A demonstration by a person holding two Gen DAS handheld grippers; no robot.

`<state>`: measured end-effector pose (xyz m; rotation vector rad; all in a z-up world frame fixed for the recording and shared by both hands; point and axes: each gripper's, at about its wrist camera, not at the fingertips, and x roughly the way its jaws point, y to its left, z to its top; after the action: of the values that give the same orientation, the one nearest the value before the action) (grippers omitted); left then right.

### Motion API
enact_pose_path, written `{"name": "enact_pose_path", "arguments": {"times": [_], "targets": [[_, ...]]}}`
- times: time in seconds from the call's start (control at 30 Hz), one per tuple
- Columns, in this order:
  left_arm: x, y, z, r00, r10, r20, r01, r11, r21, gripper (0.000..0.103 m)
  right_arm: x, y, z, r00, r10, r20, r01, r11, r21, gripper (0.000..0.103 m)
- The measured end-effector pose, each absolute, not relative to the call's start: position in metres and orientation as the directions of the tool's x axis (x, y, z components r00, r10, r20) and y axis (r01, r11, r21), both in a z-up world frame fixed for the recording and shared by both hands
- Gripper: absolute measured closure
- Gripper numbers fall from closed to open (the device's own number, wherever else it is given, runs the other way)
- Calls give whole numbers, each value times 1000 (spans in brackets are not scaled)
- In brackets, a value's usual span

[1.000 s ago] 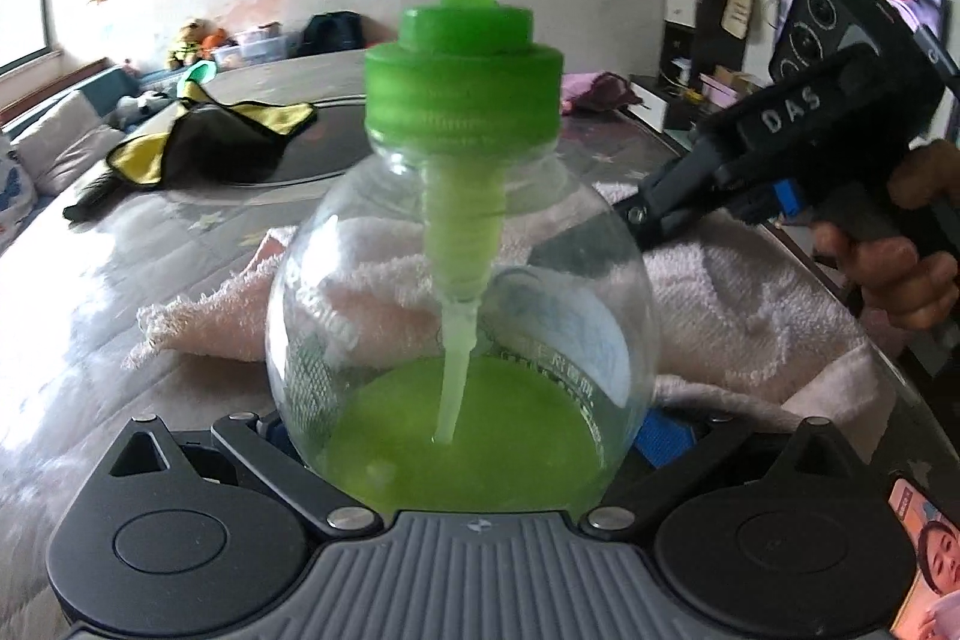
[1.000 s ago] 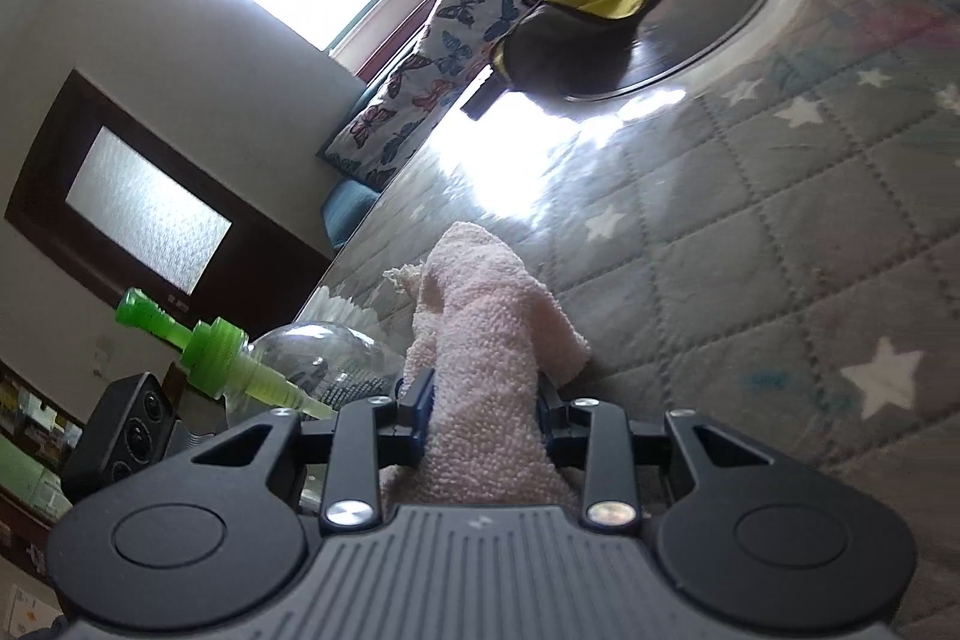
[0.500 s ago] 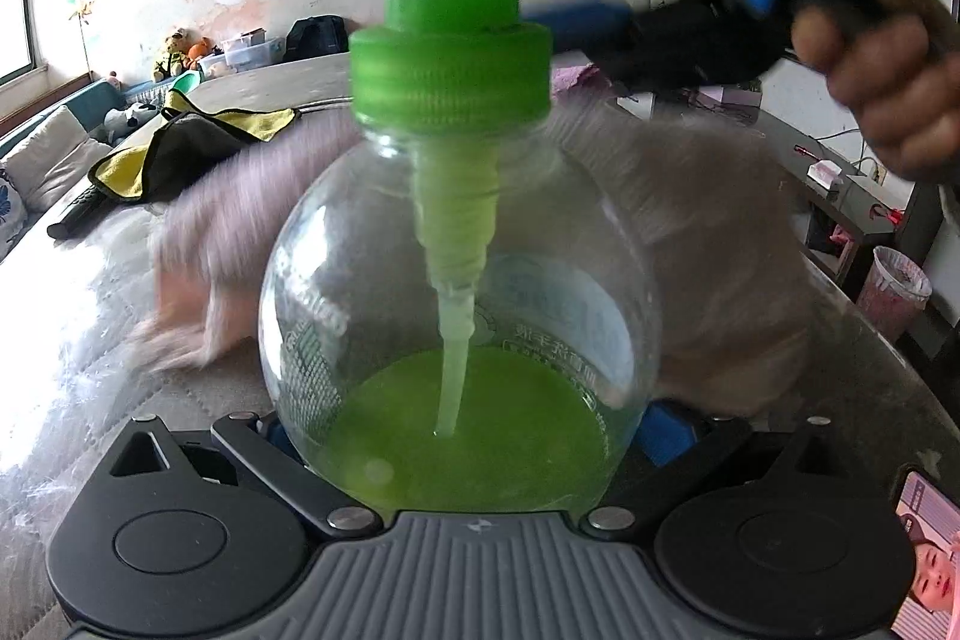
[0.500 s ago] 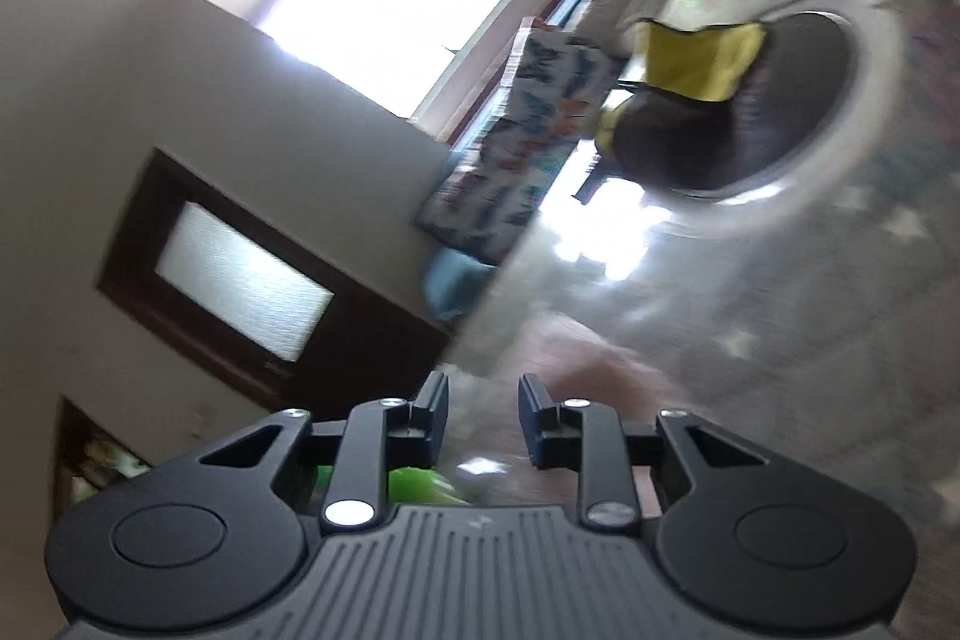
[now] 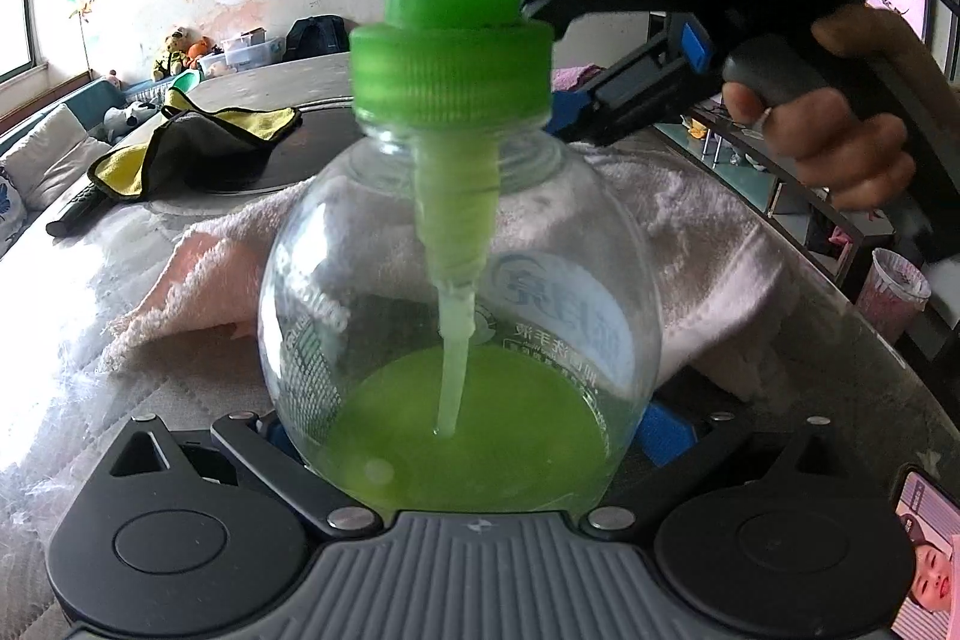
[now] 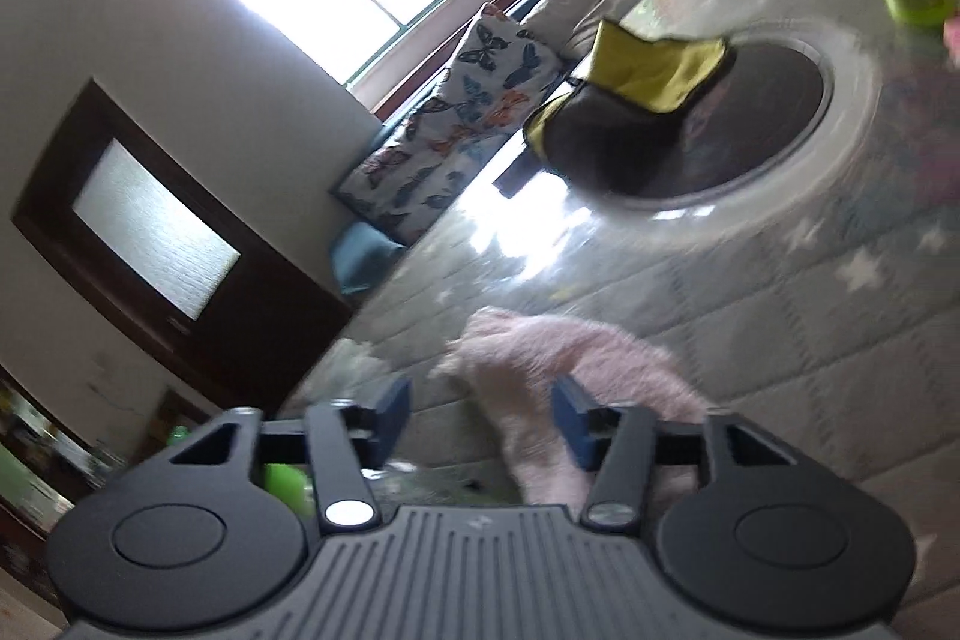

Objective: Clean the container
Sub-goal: 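Open the right tool and regrasp the pink towel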

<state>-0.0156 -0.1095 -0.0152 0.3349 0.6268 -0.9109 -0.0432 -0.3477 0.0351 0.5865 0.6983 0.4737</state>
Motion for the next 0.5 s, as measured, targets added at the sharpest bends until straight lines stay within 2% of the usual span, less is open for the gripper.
{"name": "enact_pose_path", "arguments": {"times": [0.1, 0.17, 0.37, 0.5], "targets": [[-17, -109, -15, 454, -628, -632, 815, 579, 10, 0, -48, -349, 42, 679, 539, -498, -226, 800, 557, 36], [-16, -109, -16, 454, -628, -632, 815, 579, 10, 0, -54, -348, 45, 678, 524, -516, -242, 821, 516, 29], [-16, -110, -16, 454, -627, -633, 815, 579, 10, 0, -68, -350, 50, 679, 500, -538, -266, 850, 455, 27], [-16, -110, -15, 453, -628, -633, 815, 579, 10, 0, -74, -347, 55, 670, 481, -566, -326, 875, 358, 23]]}}
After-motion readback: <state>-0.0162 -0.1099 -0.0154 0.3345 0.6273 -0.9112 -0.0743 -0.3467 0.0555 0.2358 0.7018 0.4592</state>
